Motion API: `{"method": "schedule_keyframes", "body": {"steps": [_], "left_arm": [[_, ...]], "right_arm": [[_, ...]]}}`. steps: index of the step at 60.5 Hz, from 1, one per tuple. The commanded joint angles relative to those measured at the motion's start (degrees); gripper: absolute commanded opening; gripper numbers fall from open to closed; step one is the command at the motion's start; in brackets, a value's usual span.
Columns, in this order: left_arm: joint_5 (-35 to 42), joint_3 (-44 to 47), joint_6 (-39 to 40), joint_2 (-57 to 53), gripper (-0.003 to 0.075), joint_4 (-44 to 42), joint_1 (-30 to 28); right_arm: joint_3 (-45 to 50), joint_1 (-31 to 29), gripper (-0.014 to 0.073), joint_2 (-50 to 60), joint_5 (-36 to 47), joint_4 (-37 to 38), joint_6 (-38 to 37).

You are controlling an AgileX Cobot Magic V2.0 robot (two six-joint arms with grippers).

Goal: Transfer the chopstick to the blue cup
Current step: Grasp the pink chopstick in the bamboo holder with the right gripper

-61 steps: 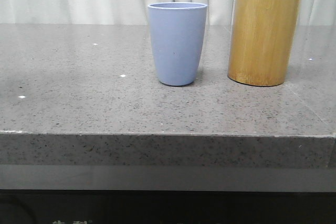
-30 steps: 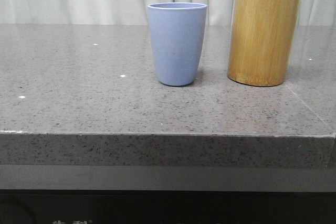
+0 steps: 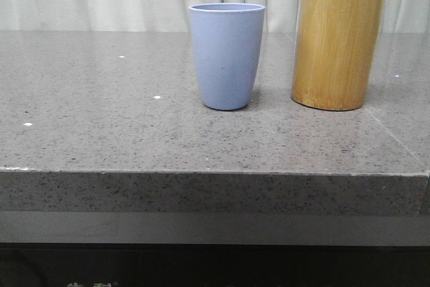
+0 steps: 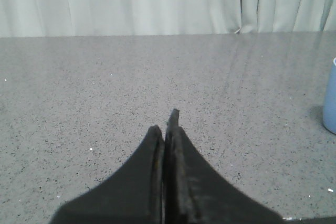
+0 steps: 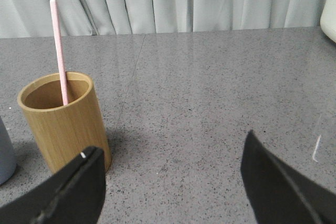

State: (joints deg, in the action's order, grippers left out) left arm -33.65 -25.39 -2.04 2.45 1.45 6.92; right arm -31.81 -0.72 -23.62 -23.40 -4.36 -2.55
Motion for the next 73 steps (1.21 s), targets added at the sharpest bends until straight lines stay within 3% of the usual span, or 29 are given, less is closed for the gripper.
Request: {"method": "schedule_keyframes", "body": {"steps": [1, 14, 42, 62, 68, 73], "left_arm": [[5.6, -1.3, 0.4, 0.5, -0.0019, 0.7, 0.0], [5.7, -1.3, 0.4, 0.5, -0.0019, 0.7, 0.0], [5.8, -1.3, 0.4, 0.5, -0.0019, 0.7, 0.0], [5.8, -1.3, 0.4, 0.5, -0.0019, 0.7, 0.0], [5.8, -1.3, 0.4, 0.5, -0.0019, 0.7, 0.0], [5.8, -1.3, 0.4, 0.5, -0.0019, 0.7, 0.0]], "right_arm": [[-3.0, 0.0, 0.0553, -3.7, 6.8, -0.3, 0.3], [-10.9, 3.8, 0.0553, -17.6, 12.3, 0.3, 0.3], [-33.5, 16.7, 0.0553, -47.1, 13.8, 0.9, 0.3], [-43.1, 18.8, 0.0553, -59.2, 13.9, 1.1, 0.3], [-44.9, 18.8, 0.0519, -61.6, 13.8, 2.2, 0.3], [-45.3, 18.8, 0.0416, -62.4, 13.9, 2.4, 0.3]]}}
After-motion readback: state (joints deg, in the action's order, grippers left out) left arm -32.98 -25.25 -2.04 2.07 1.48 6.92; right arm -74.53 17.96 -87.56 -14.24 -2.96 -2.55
